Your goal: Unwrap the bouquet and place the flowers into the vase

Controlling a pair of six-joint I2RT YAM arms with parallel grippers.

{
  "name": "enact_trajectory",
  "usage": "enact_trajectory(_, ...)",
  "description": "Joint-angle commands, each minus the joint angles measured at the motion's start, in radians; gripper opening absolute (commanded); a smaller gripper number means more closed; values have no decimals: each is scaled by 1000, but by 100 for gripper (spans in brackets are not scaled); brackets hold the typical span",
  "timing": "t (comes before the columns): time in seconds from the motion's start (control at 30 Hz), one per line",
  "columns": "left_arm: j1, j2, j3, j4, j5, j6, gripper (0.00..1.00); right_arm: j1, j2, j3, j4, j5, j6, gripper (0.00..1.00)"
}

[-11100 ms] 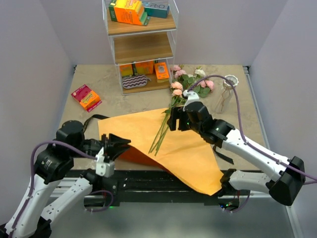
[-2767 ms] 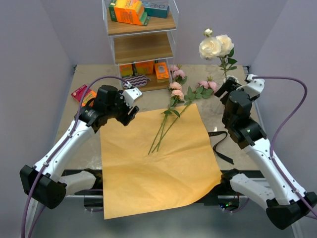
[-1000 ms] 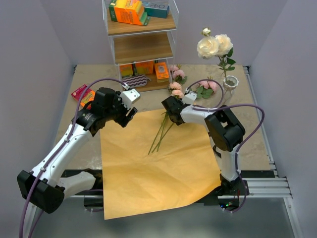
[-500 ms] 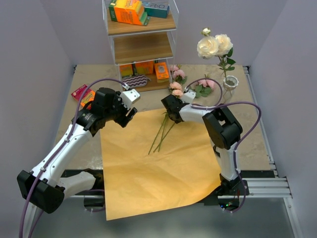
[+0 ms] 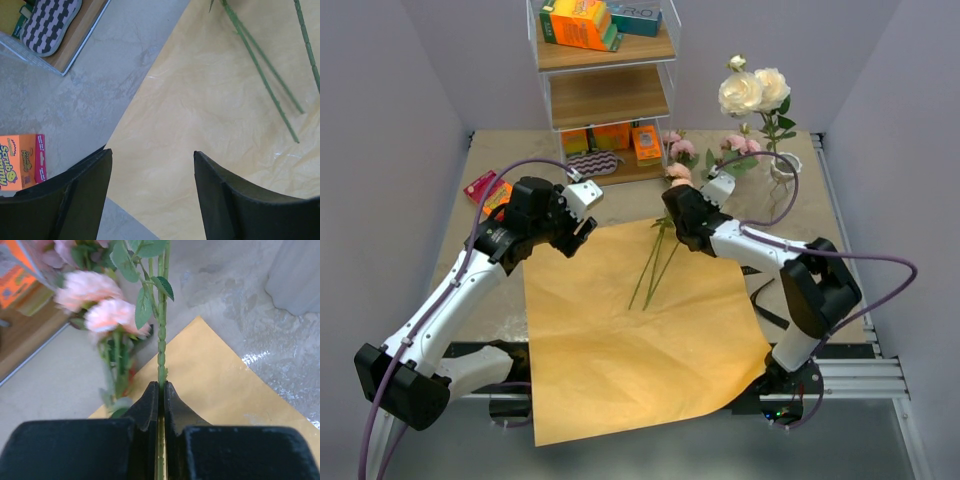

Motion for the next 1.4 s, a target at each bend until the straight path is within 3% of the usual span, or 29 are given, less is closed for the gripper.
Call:
enact_trajectory(0.0, 6, -18, 18, 22, 17, 8, 70, 47, -101, -106, 85, 45, -80, 0)
enact_trajectory(0.23, 5, -18, 9, 26, 27, 5, 70, 159, -242, -266, 152, 42, -173, 0)
enact_trajectory(0.47, 5, -15, 15, 25, 37, -7, 70, 253, -500, -382, 460, -154, -599, 0)
enact_trajectory(0.6, 5, -4, 30, 25, 41, -12, 70, 302, -655, -359, 531, -306, -794, 0)
enact_trajectory(0.7, 5, 3, 47, 19, 41, -16, 70, 320, -713, -291, 475, -403, -926, 0)
enact_trajectory(0.9, 5, 14, 60, 20, 41, -16, 70, 360, -796, -151, 467, -474, -1178, 0)
enact_trajectory(1.0, 5, 22, 63, 22, 43, -19, 70, 363, -794, -27, 480, -454, -1266, 0)
enact_trajectory(1.1, 5, 23, 64, 23, 43, -19, 70, 363, -795, 45, 598, -367, -1364, 0)
enact_trajectory(1.17, 5, 22, 64, 23, 43, -18, 70, 363, -776, 88, 678, -228, -1465, 0)
enact_trajectory(1.27, 5, 19, 64, 26, 38, -10, 70, 363, -761, 55, 958, -85, -1679, 0)
enact_trajectory(1.3, 5, 19, 63, 28, 38, -9, 70, 362, -761, 37, 1149, -74, -1738, 0)
enact_trajectory(1.37, 5, 17, 63, 31, 35, -2, 70, 357, -744, 20, 1313, -38, -1900, 0)
